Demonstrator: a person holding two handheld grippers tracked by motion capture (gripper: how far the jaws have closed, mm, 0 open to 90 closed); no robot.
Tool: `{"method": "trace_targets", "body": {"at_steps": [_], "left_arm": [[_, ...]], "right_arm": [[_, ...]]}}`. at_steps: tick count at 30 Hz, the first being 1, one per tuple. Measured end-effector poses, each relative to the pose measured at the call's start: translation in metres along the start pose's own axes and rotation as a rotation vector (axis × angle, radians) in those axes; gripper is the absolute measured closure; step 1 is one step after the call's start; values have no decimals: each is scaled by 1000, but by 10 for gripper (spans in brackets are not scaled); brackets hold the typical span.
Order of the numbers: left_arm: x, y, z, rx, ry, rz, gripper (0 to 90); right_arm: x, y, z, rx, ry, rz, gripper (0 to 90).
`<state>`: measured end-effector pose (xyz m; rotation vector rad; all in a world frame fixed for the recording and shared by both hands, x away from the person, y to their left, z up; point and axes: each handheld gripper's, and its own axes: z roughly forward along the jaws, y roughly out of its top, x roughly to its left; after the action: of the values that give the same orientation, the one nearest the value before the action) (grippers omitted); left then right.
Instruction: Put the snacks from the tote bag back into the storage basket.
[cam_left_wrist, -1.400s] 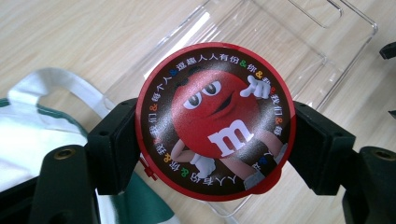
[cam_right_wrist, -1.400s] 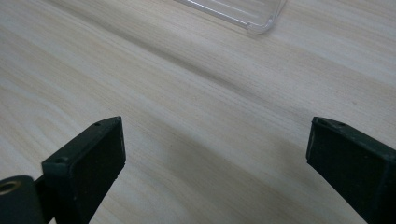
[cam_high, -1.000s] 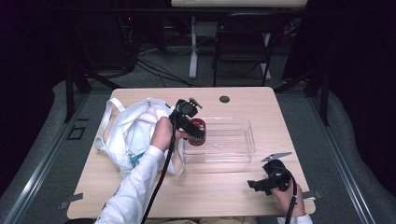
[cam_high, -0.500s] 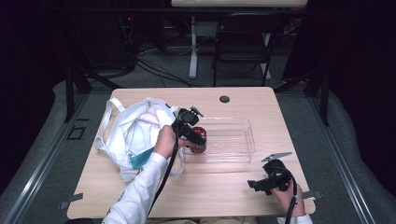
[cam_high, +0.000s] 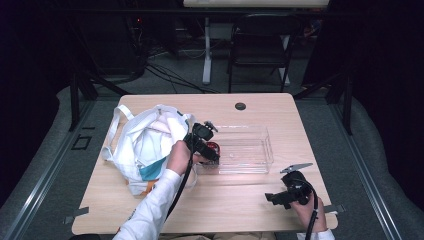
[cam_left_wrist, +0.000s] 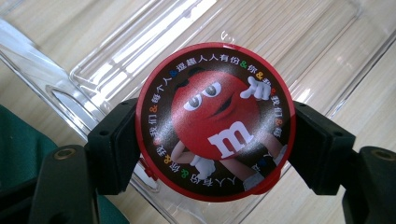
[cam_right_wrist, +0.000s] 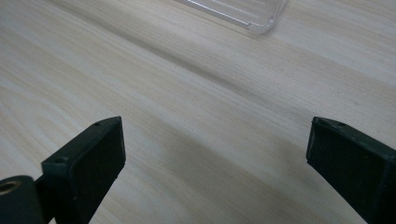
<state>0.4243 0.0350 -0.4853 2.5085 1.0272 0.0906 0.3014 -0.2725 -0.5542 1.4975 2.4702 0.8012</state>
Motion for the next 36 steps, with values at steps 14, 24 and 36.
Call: {"method": "trace_targets", "body": {"at_steps": [14,24,36], "left_arm": [[1,-2,11,33,19,2,261],[-1,-2,15,48,32,9,261],[-1,-2,15,56,29,9,261]], "right_arm": [[0,0,0,0,-2,-1,41],[0,0,0,1,4,-2,41],[0,0,0,-5,9,1,40]]}}
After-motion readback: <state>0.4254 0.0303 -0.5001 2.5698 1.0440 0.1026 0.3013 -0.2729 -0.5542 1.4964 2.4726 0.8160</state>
